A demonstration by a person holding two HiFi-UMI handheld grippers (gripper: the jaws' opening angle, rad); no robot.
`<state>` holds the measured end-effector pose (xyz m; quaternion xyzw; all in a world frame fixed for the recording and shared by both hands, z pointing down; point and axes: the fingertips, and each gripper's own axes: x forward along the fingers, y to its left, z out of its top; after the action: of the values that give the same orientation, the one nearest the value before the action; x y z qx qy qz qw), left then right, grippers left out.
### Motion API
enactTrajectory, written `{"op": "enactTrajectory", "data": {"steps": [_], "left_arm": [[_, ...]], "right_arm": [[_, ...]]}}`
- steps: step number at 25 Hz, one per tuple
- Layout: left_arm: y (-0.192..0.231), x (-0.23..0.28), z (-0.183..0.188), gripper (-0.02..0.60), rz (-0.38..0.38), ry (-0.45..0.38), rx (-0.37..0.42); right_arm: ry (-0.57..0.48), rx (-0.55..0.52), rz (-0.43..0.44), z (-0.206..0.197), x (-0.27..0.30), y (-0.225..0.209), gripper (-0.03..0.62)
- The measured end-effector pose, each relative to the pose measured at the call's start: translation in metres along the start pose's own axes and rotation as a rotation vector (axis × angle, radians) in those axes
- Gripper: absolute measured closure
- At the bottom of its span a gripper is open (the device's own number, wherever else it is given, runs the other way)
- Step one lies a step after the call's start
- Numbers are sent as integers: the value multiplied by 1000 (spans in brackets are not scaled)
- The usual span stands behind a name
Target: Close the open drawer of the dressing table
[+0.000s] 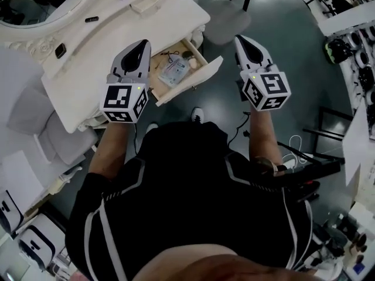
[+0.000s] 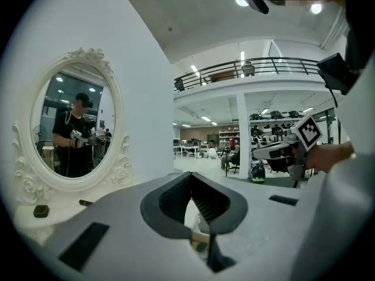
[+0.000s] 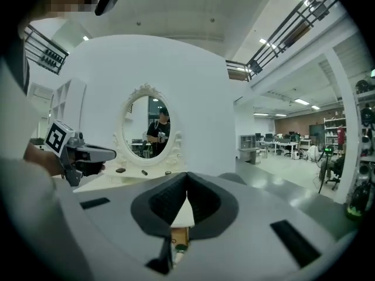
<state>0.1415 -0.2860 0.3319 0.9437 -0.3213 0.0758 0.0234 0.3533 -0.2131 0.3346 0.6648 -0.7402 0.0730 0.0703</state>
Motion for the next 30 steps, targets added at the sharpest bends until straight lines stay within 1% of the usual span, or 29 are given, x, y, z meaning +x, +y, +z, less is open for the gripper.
{"op": "enactTrajectory", "data": {"steps": [3, 6, 9, 11, 13, 17, 22, 26, 28, 30], "left_arm": [[-9, 4, -18, 578, 33, 41, -26], [-19, 8, -40, 577, 49, 82, -45], [-26, 11, -63, 578, 83, 118, -44], [-29, 13, -74, 577, 107, 127, -41], [-31, 15, -88, 578, 127, 149, -56], [-40, 13, -137, 578, 154, 257, -92], [-50, -1, -192, 577, 215, 323, -141], [-62, -12, -237, 577, 244, 401, -207], [-70, -18, -259, 577, 247, 451, -203], [-77, -19, -277, 577, 237, 487, -176]], "right_arm": [[21, 7, 52, -14, 12, -11, 588], [63, -6, 90, -40, 26, -21, 588], [110, -2, 131, -65, 36, -27, 588], [127, -7, 155, -77, 42, -30, 588], [148, -21, 172, -91, 49, -32, 588], [200, 24, 224, -125, 58, -30, 588], [270, 47, 256, -174, 66, -23, 588], [364, 39, 294, -218, 64, -13, 588], [417, 27, 306, -242, 60, -8, 588], [463, 13, 308, -266, 57, -8, 588]]}}
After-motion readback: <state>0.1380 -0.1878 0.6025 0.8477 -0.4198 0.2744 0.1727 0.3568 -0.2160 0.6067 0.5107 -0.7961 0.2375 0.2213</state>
